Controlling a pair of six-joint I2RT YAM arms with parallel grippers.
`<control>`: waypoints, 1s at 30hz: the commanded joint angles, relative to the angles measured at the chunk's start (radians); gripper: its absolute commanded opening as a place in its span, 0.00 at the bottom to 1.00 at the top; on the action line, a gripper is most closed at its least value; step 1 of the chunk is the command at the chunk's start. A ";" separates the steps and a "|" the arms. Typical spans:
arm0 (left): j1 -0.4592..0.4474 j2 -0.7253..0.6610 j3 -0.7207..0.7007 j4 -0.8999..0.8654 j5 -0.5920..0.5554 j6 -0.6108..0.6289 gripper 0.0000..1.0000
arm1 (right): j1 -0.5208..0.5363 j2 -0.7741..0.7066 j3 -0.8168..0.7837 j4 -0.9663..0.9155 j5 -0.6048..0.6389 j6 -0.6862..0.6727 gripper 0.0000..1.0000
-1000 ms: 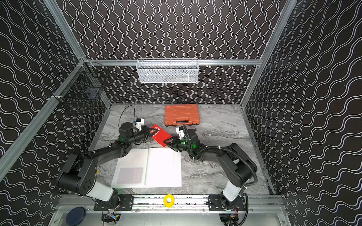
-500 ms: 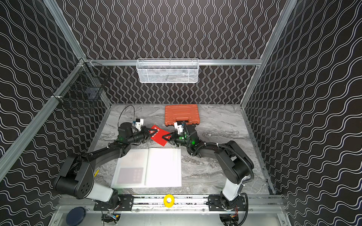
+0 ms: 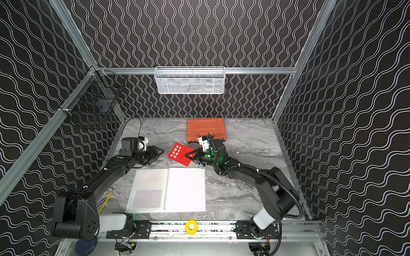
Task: Place the photos into the photo albums
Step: Pick up the photo at the center of the board, then insert the photo into the photo album.
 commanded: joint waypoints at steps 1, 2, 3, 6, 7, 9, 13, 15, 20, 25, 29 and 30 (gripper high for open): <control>0.005 -0.031 -0.015 -0.182 -0.094 0.129 0.56 | 0.025 -0.012 0.038 -0.257 0.038 -0.122 0.00; 0.006 -0.039 -0.024 -0.189 -0.098 0.134 0.55 | 0.038 -0.010 0.051 -0.299 0.051 -0.144 0.00; 0.005 -0.041 -0.031 -0.194 -0.101 0.140 0.55 | 0.051 -0.006 0.062 -0.329 0.060 -0.160 0.00; 0.006 -0.045 -0.053 -0.204 -0.118 0.147 0.54 | 0.095 0.011 0.103 -0.418 0.101 -0.203 0.00; 0.005 -0.046 -0.059 -0.212 -0.126 0.149 0.54 | 0.111 0.018 0.112 -0.445 0.121 -0.217 0.00; 0.006 -0.039 -0.058 -0.236 -0.148 0.160 0.54 | 0.137 0.035 0.157 -0.487 0.147 -0.234 0.00; 0.006 -0.035 -0.067 -0.252 -0.169 0.174 0.53 | 0.176 0.070 0.204 -0.539 0.189 -0.252 0.00; 0.006 -0.029 -0.076 -0.256 -0.180 0.179 0.53 | 0.191 0.088 0.225 -0.562 0.207 -0.257 0.00; 0.006 0.001 -0.114 -0.232 -0.193 0.166 0.52 | 0.222 0.138 0.266 -0.595 0.243 -0.258 0.00; 0.006 0.009 -0.136 -0.220 -0.211 0.155 0.51 | 0.242 0.174 0.300 -0.621 0.274 -0.261 0.00; 0.005 0.006 -0.145 -0.231 -0.244 0.148 0.50 | 0.255 0.195 0.326 -0.651 0.309 -0.266 0.00; 0.006 0.005 -0.147 -0.232 -0.252 0.146 0.50 | 0.259 0.199 0.333 -0.661 0.321 -0.269 0.00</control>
